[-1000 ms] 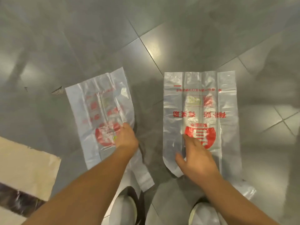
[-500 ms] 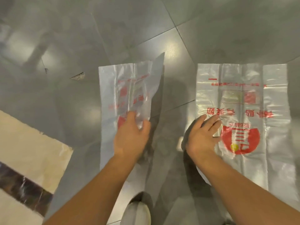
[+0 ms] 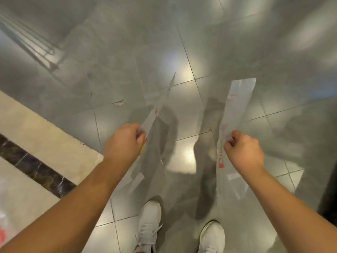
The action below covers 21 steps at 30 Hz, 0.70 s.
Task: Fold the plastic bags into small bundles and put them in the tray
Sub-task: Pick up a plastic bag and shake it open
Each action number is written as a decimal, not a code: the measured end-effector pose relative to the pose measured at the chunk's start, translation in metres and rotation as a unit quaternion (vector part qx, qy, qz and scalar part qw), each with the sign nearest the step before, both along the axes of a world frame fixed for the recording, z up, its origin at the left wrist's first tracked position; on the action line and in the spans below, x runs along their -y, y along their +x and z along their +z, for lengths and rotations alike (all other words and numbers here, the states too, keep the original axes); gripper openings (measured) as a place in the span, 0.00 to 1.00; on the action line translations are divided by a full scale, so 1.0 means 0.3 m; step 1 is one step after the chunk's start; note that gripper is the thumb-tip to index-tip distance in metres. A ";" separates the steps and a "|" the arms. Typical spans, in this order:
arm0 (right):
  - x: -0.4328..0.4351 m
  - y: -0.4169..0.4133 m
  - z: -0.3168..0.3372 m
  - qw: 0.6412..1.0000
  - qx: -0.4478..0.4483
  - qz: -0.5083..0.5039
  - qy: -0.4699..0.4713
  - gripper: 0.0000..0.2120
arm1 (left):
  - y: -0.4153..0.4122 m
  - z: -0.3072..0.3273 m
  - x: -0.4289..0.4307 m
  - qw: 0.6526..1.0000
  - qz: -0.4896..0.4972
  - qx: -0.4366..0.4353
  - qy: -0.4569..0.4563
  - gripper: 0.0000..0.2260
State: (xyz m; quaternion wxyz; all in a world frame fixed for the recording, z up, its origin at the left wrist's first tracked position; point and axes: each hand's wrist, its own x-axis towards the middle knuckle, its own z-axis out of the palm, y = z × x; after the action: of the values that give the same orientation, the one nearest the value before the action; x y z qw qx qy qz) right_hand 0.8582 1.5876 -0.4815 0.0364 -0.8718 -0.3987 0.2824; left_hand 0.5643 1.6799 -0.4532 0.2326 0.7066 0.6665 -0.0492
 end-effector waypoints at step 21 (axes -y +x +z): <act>0.075 -0.581 1.982 0.940 -0.142 0.099 0.293 0.11 | -0.531 2.005 0.261 0.984 0.065 0.037 0.164 0.08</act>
State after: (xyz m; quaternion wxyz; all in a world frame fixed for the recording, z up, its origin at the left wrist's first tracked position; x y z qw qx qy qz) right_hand 0.6838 1.5650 0.1131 0.3187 -0.7295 -0.5387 0.2758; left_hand 0.4050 1.6017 0.1483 0.1409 0.6918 0.7008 0.1015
